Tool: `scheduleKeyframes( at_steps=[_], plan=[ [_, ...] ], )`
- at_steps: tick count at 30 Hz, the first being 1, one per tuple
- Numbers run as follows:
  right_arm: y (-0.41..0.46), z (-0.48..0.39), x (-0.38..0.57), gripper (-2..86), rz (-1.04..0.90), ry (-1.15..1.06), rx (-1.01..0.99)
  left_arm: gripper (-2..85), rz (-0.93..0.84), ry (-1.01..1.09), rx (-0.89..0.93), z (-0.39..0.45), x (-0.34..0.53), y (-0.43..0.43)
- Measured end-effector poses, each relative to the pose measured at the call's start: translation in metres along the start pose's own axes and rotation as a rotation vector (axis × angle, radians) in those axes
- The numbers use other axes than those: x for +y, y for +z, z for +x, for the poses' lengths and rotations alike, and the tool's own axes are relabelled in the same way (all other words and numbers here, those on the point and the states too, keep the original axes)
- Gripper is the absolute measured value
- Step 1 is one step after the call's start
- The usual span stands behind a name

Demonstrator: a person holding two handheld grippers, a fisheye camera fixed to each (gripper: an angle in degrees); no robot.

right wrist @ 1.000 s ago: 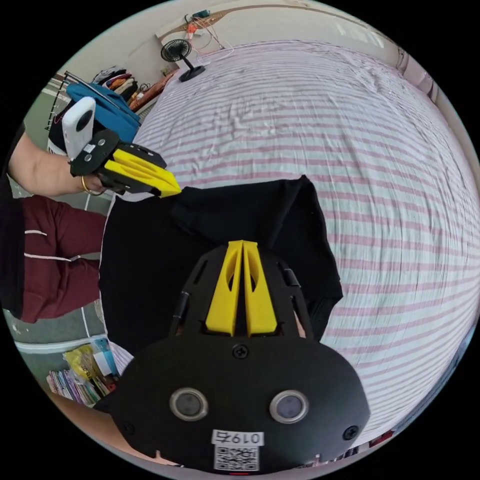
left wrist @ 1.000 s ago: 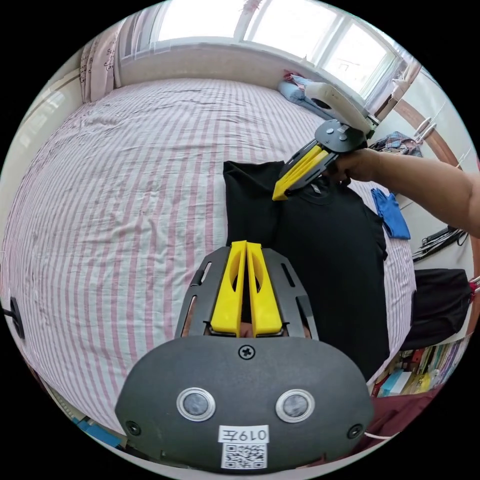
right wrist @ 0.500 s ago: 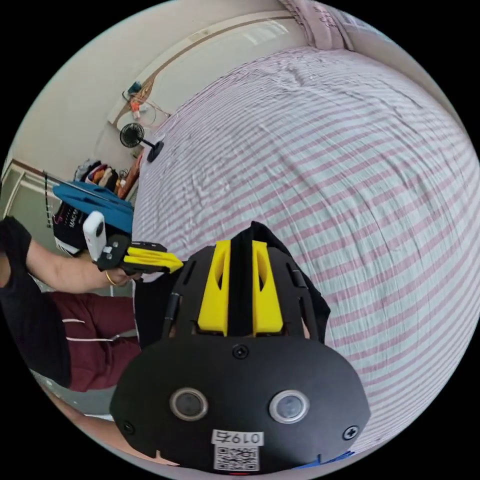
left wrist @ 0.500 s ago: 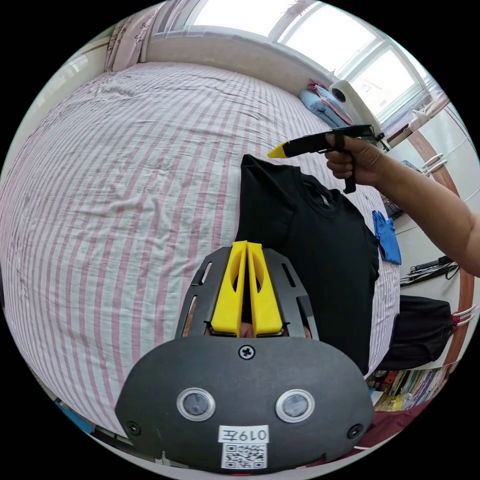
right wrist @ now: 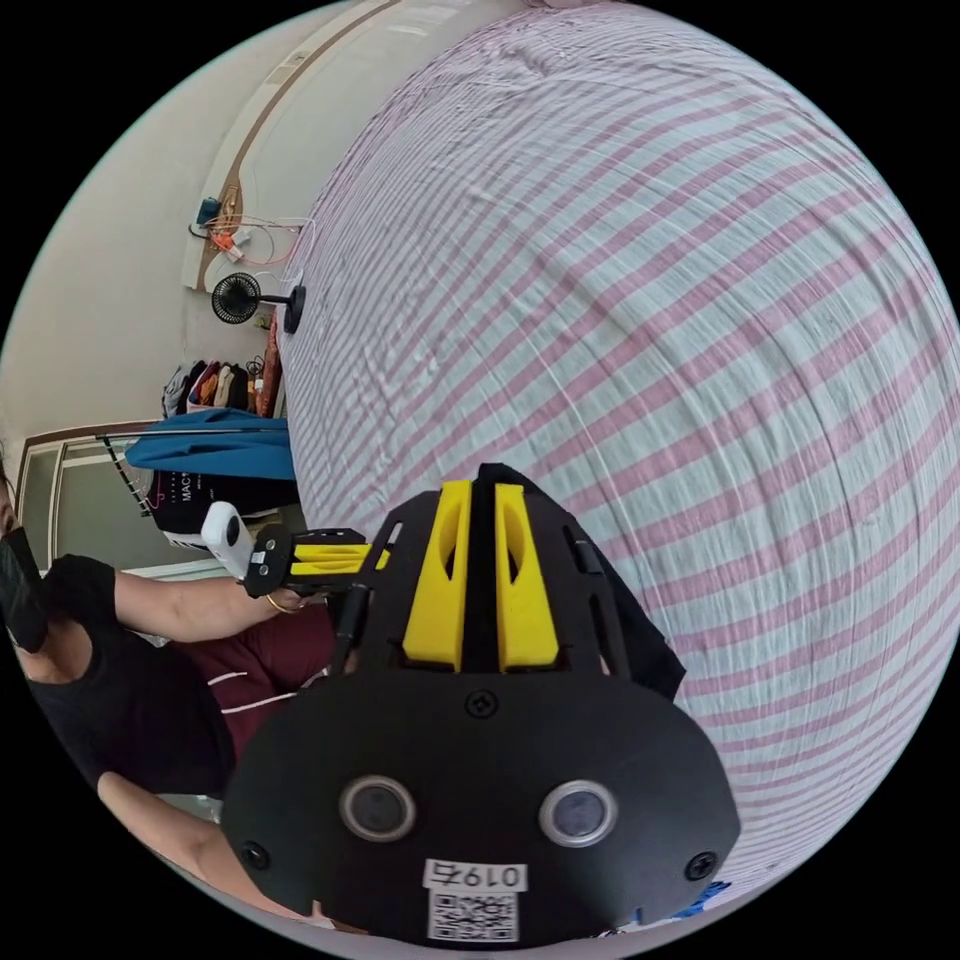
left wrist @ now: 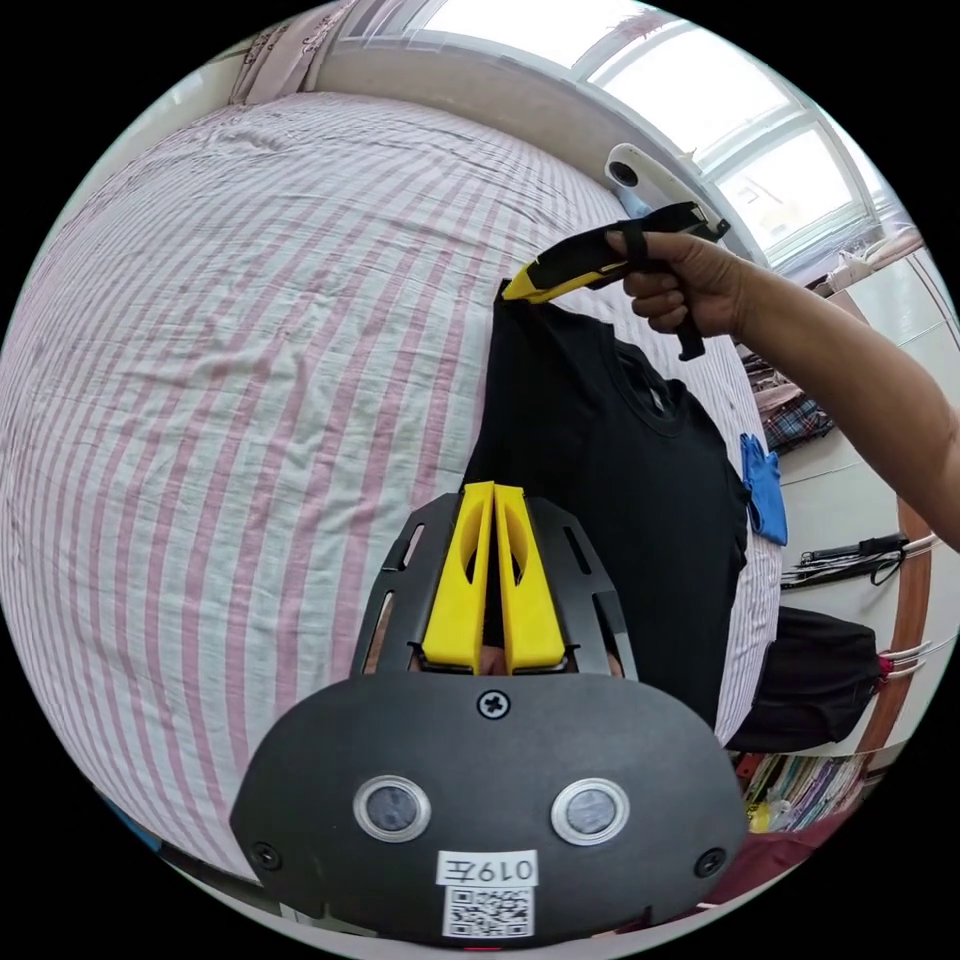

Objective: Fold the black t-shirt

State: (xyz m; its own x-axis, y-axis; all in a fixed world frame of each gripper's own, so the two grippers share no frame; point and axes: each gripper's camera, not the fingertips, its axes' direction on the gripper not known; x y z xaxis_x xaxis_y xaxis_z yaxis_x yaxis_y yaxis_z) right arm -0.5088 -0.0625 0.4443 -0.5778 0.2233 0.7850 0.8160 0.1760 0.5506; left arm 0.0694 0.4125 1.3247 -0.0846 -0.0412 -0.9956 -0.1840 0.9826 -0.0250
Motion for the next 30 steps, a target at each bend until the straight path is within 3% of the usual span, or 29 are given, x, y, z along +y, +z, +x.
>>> scheduleKeyframes(
  at_steps=[8, 17, 22, 30],
  plan=[
    [-0.002, 0.028, -0.016, -0.1, 0.05, 0.061, 0.028, 0.6, -0.036, -0.016, -0.015, -0.014, -0.009, -0.002],
    [-0.006, 0.049, -0.022, 5.6, 0.016, 0.065, -0.093, 0.7, -0.043, -0.076, 0.031, -0.029, -0.015, -0.01],
    [-0.019, 0.05, -0.015, 4.6, 0.077, 0.069, -0.112, 0.8, -0.016, -0.097, 0.044, -0.034, -0.011, -0.018],
    [0.011, 0.035, -0.008, 0.4, 0.016, 0.035, -0.02, 0.7, -0.013, -0.089, 0.022, -0.034, -0.005, -0.016]
  ],
)
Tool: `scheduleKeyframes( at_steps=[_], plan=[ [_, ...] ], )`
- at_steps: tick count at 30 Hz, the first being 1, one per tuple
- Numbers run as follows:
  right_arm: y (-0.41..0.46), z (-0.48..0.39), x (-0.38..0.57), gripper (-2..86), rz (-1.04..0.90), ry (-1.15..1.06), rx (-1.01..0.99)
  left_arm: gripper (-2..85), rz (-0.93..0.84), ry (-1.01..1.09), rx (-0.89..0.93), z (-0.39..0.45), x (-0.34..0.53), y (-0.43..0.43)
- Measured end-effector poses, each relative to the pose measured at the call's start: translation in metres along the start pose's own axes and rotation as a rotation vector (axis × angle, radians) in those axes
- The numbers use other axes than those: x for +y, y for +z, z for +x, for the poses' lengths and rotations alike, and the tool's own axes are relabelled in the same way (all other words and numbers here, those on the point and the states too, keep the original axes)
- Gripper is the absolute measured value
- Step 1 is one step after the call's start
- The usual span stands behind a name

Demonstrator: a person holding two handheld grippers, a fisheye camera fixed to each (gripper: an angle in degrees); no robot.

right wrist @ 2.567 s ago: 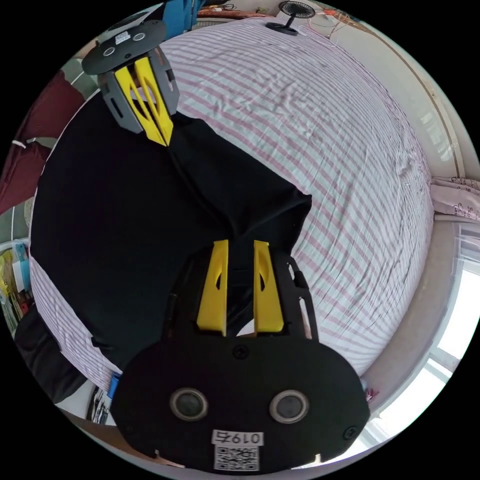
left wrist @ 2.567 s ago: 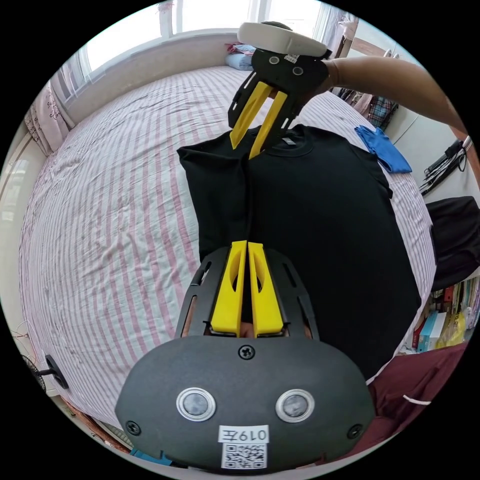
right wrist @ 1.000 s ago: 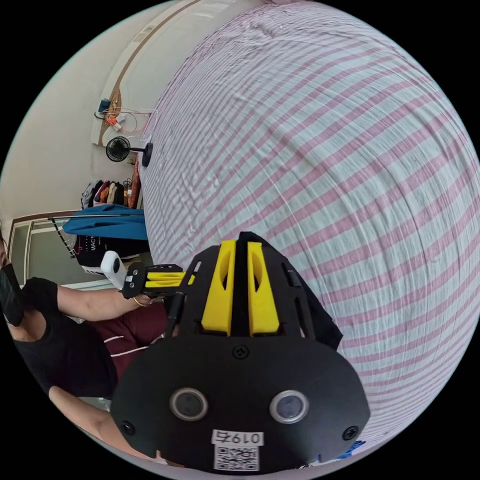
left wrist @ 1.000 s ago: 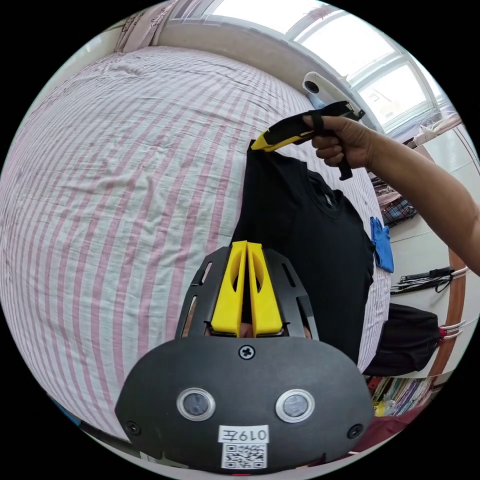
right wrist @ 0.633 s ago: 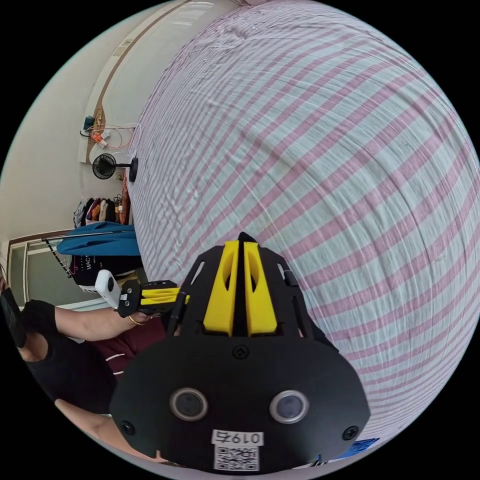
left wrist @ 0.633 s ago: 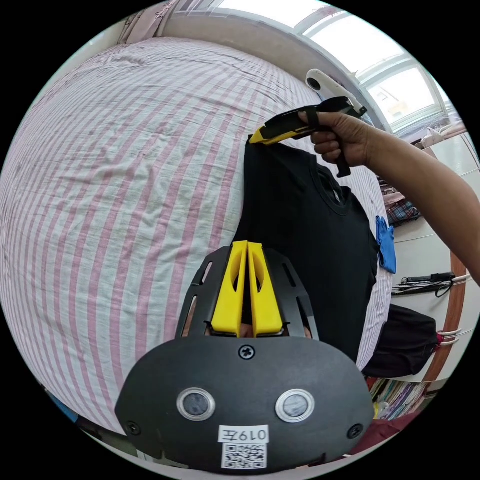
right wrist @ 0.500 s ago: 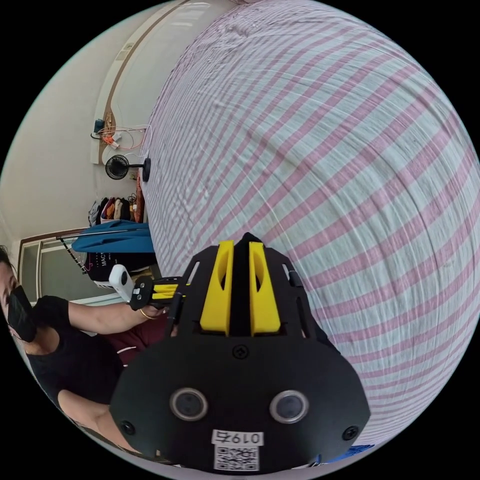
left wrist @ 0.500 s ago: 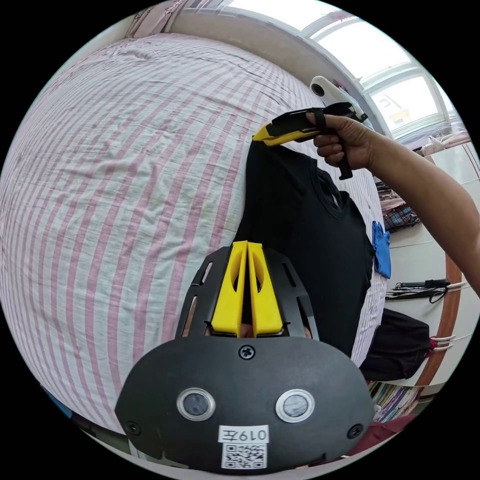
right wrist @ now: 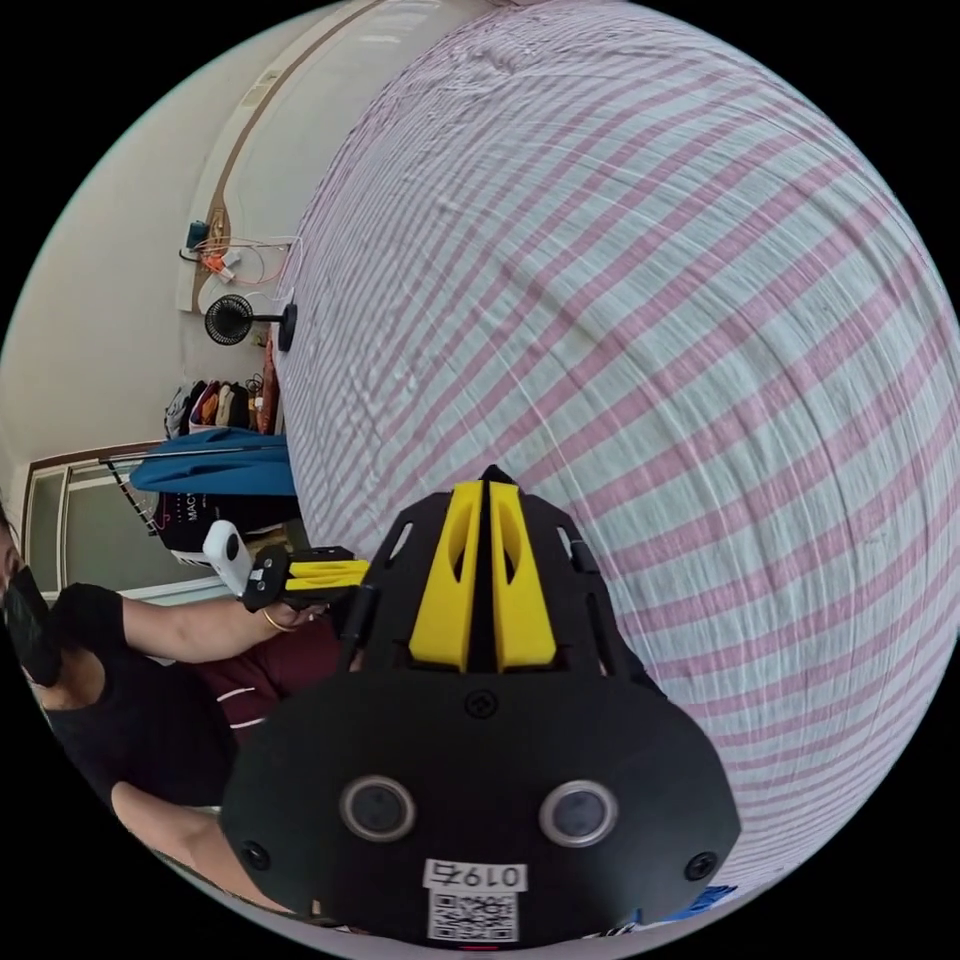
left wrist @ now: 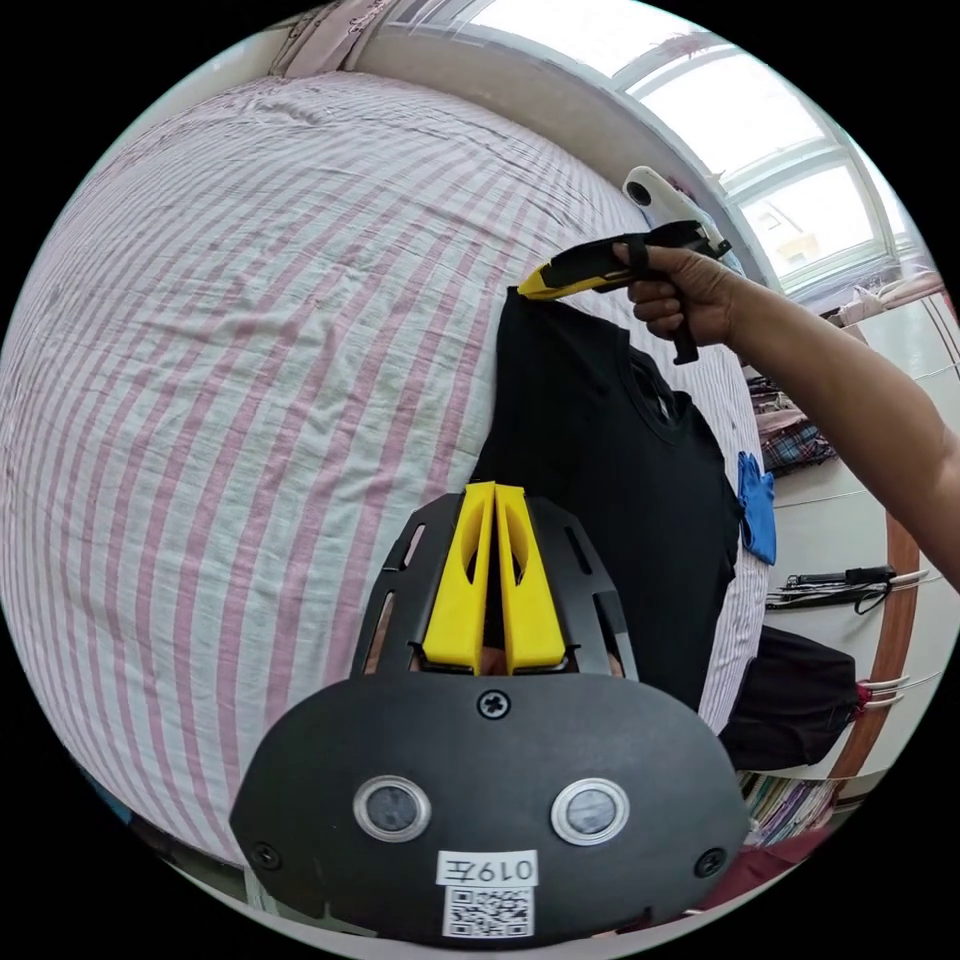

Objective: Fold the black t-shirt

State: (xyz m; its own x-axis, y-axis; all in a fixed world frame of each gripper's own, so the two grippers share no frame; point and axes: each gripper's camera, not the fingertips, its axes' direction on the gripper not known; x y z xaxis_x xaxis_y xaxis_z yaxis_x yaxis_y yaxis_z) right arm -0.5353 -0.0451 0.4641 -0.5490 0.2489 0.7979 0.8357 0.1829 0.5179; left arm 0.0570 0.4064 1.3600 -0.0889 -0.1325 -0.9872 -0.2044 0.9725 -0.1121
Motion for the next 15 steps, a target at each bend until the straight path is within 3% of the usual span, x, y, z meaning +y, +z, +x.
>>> scheduleKeyframes(
  at_steps=[5, 9, 15],
  plan=[
    [0.013, -0.018, 0.015, -0.1, 0.021, -0.028, 0.07, 0.6, -0.027, 0.022, -0.039, 0.003, 0.002, 0.009],
    [0.006, -0.049, 0.055, 1.5, 0.158, -0.089, 0.117, 0.5, 0.045, 0.001, -0.05, 0.006, 0.008, 0.0],
    [0.035, -0.069, 0.122, 6.3, 0.123, -0.077, 0.217, 0.6, 0.044, 0.013, -0.024, 0.012, 0.01, 0.011]
  ],
)
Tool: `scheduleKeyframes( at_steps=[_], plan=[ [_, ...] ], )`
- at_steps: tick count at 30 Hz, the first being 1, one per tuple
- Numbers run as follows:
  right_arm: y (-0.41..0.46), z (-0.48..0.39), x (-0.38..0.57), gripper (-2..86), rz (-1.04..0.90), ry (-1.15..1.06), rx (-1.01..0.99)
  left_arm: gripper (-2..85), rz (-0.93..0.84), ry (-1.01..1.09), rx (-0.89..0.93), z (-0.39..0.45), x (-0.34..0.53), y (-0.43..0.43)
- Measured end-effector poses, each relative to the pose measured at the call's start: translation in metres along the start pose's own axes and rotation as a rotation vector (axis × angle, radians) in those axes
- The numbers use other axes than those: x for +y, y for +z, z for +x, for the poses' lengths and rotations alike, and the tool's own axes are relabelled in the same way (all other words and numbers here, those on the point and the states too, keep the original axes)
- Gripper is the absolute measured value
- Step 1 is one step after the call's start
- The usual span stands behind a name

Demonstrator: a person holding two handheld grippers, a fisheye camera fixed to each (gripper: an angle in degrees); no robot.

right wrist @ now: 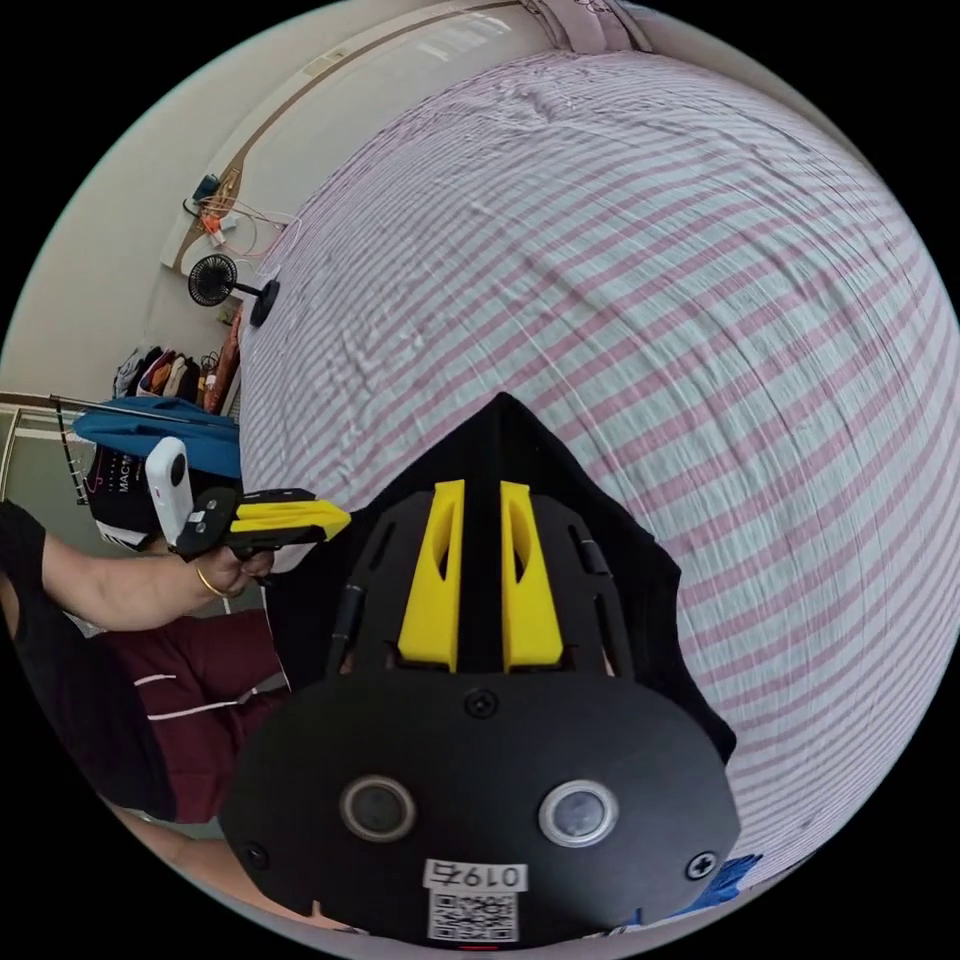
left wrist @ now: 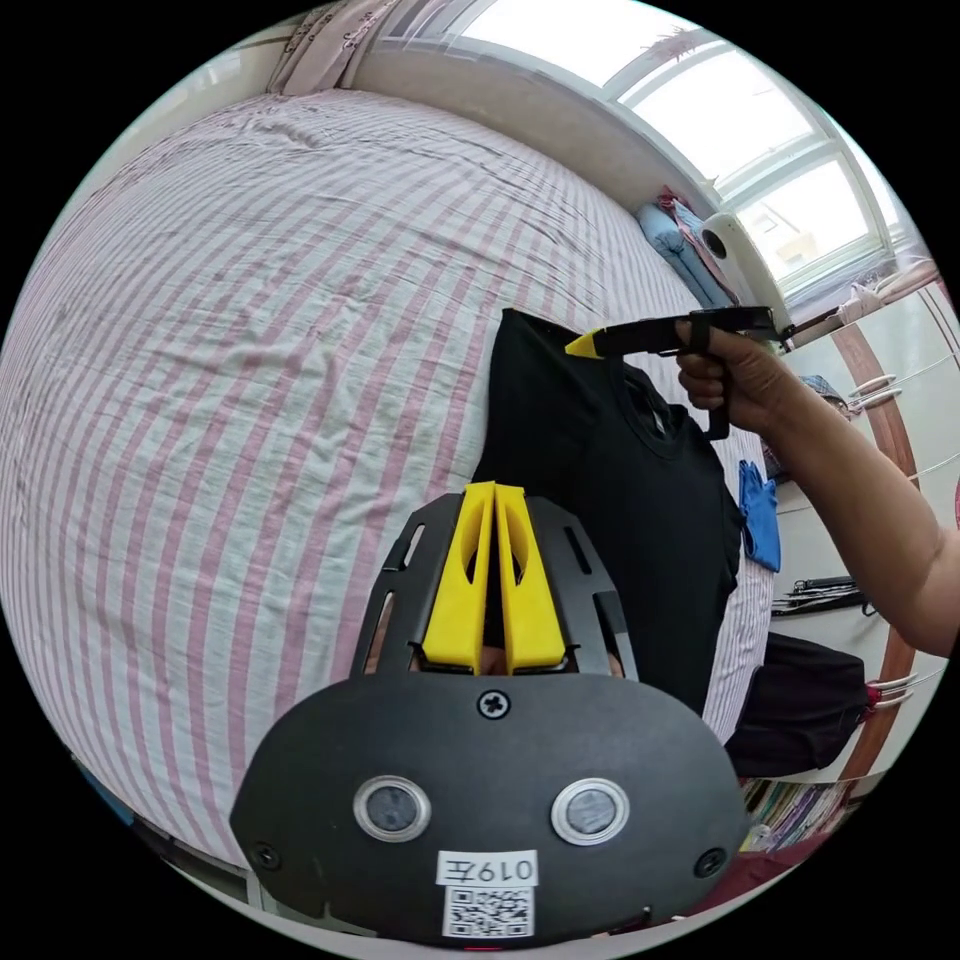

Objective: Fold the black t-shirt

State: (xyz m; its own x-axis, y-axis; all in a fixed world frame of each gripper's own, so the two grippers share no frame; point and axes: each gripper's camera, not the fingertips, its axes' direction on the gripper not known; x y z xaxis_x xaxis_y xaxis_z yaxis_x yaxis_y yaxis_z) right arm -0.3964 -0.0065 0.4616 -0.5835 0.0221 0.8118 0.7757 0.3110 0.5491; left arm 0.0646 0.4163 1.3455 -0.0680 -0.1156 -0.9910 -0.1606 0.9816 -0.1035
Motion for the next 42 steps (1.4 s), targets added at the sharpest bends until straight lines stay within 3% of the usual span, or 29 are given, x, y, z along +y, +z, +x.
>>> scheduleKeyframes(
  at_steps=[8, 12, 15, 23, 27, 33, 36, 42],
  plan=[
    [0.024, -0.019, 0.074, 6.2, 0.012, 0.087, 0.008, 0.6, -0.056, 0.052, -0.022, 0.015, -0.007, 0.037],
    [0.044, -0.048, 0.097, 2.2, -0.067, 0.003, 0.147, 0.6, -0.078, 0.066, -0.018, 0.017, -0.002, 0.052],
    [0.051, -0.06, 0.114, 1.5, -0.08, -0.005, 0.142, 0.6, -0.083, 0.079, -0.016, 0.021, 0.003, 0.061],
    [0.071, -0.146, 0.189, -0.4, 0.024, -0.097, 0.302, 0.6, -0.078, 0.137, -0.064, 0.044, 0.026, 0.087],
    [0.108, -0.17, 0.235, -0.7, -0.021, -0.087, 0.409, 0.5, -0.101, 0.15, -0.079, 0.05, 0.037, 0.105],
    [0.115, -0.197, 0.303, -0.7, 0.106, 0.002, 0.414, 0.6, -0.096, 0.146, -0.109, 0.057, 0.048, 0.126],
    [0.1, -0.235, 0.353, -0.8, 0.261, 0.033, 0.426, 0.7, -0.041, 0.154, -0.061, 0.066, 0.06, 0.121],
    [0.088, -0.324, 0.471, -0.8, 0.385, 0.177, 0.463, 0.8, -0.111, 0.386, 0.015, 0.114, 0.112, 0.115]
  ],
)
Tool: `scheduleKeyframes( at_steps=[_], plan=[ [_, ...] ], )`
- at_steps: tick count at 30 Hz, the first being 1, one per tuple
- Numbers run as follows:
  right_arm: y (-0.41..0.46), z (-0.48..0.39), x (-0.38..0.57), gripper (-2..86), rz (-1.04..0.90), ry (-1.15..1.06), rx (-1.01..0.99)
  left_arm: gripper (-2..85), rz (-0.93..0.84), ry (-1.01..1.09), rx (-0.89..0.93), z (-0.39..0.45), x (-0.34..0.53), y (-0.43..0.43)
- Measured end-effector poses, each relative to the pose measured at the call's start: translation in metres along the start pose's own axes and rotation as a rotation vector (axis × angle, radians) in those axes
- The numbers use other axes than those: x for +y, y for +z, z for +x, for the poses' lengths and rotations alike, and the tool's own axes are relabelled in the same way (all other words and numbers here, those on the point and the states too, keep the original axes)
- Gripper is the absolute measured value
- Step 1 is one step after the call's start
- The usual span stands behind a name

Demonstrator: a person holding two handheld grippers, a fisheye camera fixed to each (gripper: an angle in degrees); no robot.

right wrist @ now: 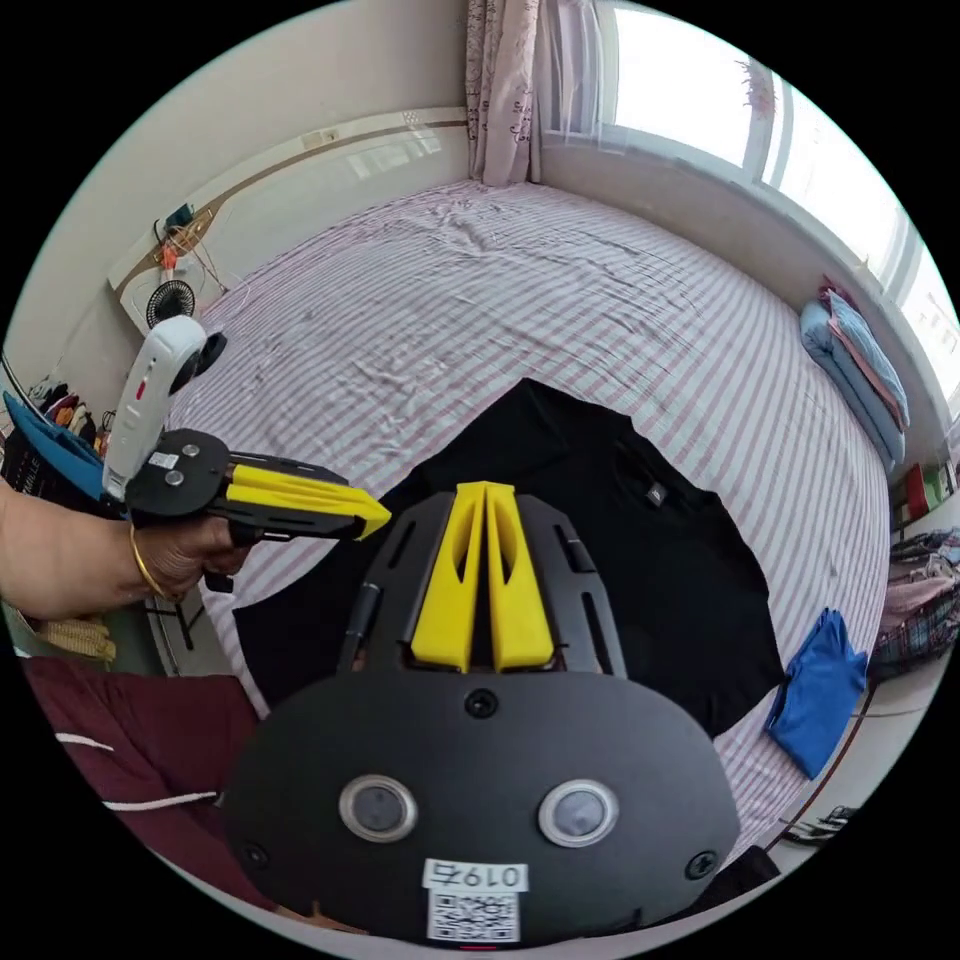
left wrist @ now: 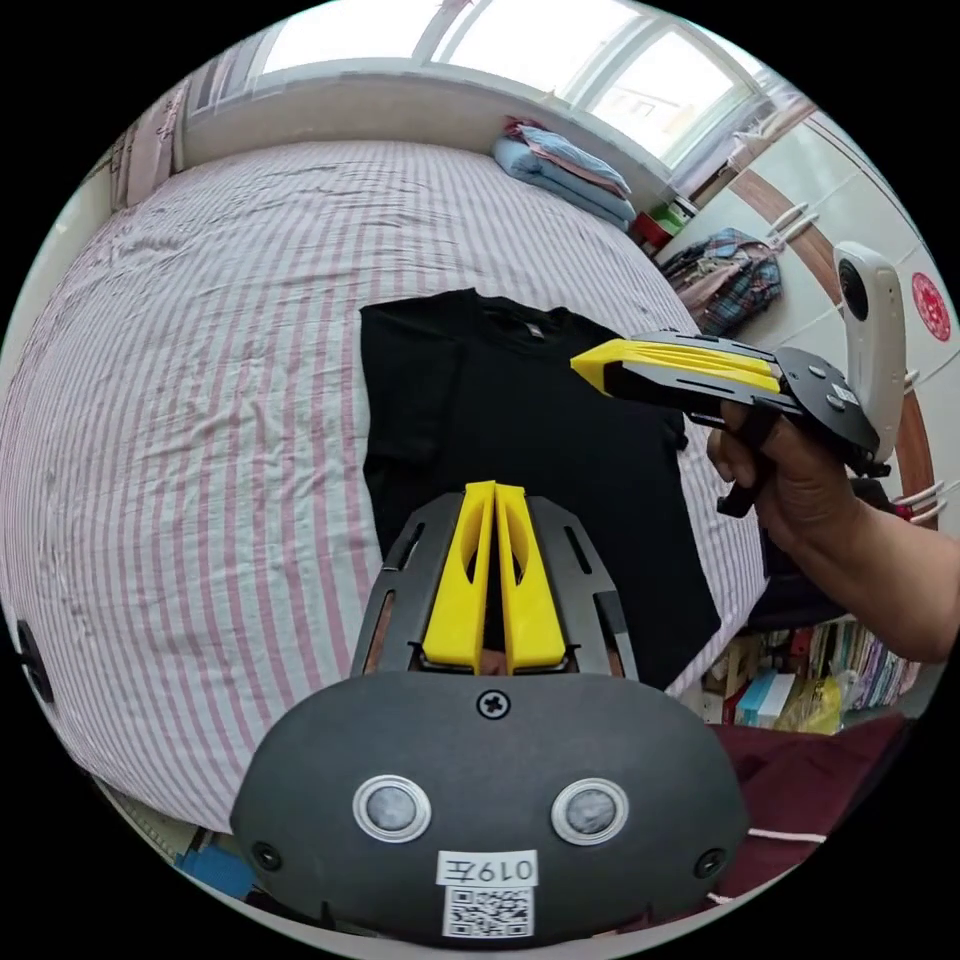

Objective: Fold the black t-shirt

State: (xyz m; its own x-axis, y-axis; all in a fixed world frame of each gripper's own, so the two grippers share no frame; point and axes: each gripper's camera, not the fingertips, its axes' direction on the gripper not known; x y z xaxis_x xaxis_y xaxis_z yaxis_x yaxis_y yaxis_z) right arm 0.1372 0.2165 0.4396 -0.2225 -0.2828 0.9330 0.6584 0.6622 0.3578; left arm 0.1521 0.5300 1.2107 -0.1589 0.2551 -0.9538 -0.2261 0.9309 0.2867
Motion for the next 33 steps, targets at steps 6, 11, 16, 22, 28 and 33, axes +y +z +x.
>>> scheduleKeyframes(
  at_steps=[6, 11, 16, 22, 28, 33],
  plan=[
    [-0.059, -0.033, 0.1, -0.9, -0.04, 0.118, -0.015, 0.7, -0.139, 0.106, 0.15, 0.046, 0.031, 0.013],
    [-0.084, -0.006, 0.16, -1.0, -0.125, 0.251, -0.008, 0.6, -0.203, 0.215, 0.186, 0.076, 0.035, 0.039],
    [-0.113, 0.071, 0.222, -0.9, -0.031, 0.345, -0.05, 0.5, -0.198, 0.238, 0.173, 0.104, 0.023, 0.071],
    [-0.126, 0.182, 0.284, -0.6, 0.039, 0.333, -0.187, 0.5, -0.187, 0.224, 0.108, 0.18, 0.01, 0.129],
    [-0.135, 0.321, 0.331, 2.9, -0.005, 0.214, -0.186, 1.1, -0.06, -0.083, 0.142, 0.246, -0.001, 0.213],
    [-0.114, 0.416, 0.344, 4.8, -0.078, 0.112, -0.158, 1.9, -0.008, -0.344, 0.257, 0.266, -0.027, 0.3]
  ],
)
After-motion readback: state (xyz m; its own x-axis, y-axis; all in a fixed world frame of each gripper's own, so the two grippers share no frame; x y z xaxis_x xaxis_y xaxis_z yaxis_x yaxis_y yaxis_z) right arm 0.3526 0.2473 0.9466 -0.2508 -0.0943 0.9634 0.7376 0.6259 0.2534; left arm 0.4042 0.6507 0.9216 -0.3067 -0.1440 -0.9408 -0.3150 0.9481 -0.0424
